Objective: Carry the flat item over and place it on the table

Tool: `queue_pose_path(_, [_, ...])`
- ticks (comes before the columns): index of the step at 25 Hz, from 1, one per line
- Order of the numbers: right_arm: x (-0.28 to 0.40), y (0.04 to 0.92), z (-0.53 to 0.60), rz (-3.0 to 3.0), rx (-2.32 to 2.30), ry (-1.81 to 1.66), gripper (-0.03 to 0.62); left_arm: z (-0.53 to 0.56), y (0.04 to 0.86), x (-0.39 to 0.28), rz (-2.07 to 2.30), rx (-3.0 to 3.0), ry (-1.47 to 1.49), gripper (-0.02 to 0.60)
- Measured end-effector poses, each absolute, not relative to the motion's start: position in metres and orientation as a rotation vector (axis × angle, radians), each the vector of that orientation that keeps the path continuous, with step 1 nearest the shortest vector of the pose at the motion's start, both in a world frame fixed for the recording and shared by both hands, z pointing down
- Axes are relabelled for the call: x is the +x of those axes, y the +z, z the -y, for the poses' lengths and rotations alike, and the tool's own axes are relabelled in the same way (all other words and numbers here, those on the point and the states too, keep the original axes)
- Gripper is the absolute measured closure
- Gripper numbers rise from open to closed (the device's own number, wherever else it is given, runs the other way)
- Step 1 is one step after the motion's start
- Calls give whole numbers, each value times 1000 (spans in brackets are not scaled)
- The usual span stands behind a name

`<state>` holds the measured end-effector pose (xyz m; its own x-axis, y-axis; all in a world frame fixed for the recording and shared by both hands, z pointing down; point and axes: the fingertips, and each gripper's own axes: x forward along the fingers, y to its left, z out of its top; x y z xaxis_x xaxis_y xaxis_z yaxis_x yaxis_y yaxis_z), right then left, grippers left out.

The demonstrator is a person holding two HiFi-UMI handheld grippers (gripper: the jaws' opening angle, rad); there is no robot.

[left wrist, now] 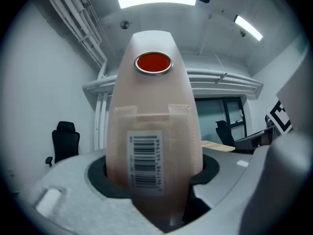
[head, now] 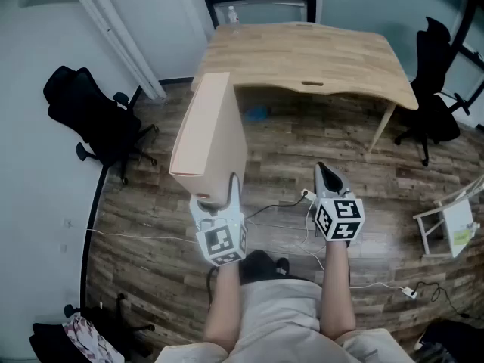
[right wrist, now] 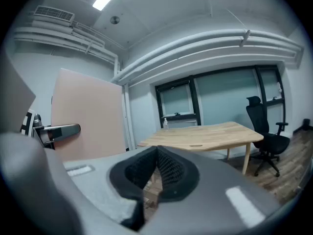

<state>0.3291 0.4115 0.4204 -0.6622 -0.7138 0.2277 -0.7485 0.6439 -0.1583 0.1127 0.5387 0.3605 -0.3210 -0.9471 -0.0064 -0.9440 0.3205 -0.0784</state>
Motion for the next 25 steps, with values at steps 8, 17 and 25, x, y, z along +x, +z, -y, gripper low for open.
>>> queue_pose_path(8, [321, 424, -400, 2708, 1180, 328, 592, -529, 353, 104, -2520, -1744, -90, 295])
queue_pose_path(17, [310, 415, -358, 2756, 1202, 300, 592, -483, 357, 88, -2528, -1758, -45, 295])
queue_pose_path(25, [286, 411, -285, 2747, 1211, 301, 592, -397, 366, 64, -2537, -1817, 16, 295])
